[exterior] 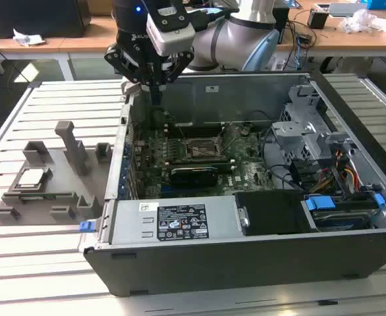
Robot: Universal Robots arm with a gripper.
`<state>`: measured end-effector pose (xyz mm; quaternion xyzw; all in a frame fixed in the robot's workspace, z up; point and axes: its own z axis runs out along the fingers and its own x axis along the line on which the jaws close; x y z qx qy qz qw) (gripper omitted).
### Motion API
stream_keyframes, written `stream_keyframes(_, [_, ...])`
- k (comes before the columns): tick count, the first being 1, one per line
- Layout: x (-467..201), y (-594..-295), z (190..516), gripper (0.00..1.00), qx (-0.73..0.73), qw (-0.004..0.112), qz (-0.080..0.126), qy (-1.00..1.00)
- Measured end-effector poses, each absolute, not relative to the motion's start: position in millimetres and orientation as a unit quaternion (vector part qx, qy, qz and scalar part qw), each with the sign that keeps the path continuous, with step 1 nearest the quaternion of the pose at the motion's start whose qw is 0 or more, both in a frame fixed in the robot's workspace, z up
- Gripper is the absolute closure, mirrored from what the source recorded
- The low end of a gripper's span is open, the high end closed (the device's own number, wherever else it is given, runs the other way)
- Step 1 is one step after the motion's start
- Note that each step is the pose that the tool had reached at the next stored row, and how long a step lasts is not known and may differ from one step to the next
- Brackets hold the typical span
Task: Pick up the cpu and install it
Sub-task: 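Reach for the cpu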
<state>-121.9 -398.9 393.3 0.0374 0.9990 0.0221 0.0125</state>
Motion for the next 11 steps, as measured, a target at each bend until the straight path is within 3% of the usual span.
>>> stream_keyframes(11, [-141.3, -398.9, 393.2, 0.89, 0.037, 0.012, 0.022, 0.999])
